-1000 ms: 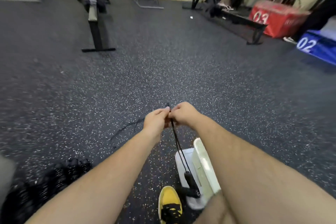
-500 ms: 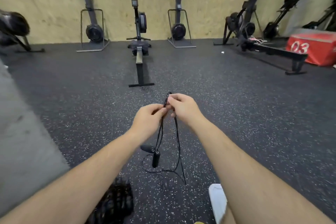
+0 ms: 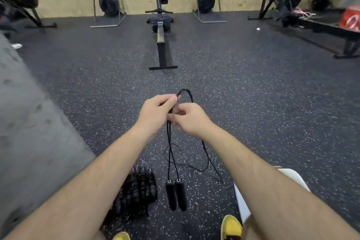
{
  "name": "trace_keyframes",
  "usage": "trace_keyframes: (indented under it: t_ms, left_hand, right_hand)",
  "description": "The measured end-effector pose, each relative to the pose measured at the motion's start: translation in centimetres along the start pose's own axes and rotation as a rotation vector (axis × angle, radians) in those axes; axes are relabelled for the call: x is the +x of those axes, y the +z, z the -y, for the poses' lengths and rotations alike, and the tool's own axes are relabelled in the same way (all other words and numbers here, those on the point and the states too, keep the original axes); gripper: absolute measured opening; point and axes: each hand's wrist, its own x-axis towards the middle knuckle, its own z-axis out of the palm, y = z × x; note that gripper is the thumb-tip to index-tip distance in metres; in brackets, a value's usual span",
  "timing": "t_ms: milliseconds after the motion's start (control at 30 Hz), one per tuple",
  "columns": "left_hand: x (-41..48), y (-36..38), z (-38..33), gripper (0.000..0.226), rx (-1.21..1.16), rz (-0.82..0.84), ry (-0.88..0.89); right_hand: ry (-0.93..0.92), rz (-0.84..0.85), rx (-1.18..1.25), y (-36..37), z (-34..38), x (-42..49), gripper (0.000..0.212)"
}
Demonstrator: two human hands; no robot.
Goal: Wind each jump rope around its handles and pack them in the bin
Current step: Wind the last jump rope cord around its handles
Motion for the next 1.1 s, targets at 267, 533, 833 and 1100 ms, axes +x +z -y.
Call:
trace_keyframes:
  t_ms: [267, 533, 833, 1100]
  left_hand:
    - [-2.2, -0.7, 3.5, 0.030, -0.044, 0.297, -0.166]
    - [-0.6, -0.9, 3.7, 0.023, -0.030, 0.112, -0.030]
    - [1.4, -1.7, 2.3, 0.015, -0.187, 0.012, -0.084]
    - [0.1, -2.4, 3.8, 0.026, -0.136, 0.177, -0.139]
  right_hand:
    - [-0.003, -0.158, 0.184, -1.5, 0.5, 1.6, 0.025]
    - [0.113, -0.029, 0.221, -1.2, 0.2, 1.8, 0.020]
    - [0.060, 0.059, 0.030, 1.3, -0.6, 1.4, 0.021]
    - [0.020, -0.122, -0.009, 1.7, -0.1, 1.3, 0.012]
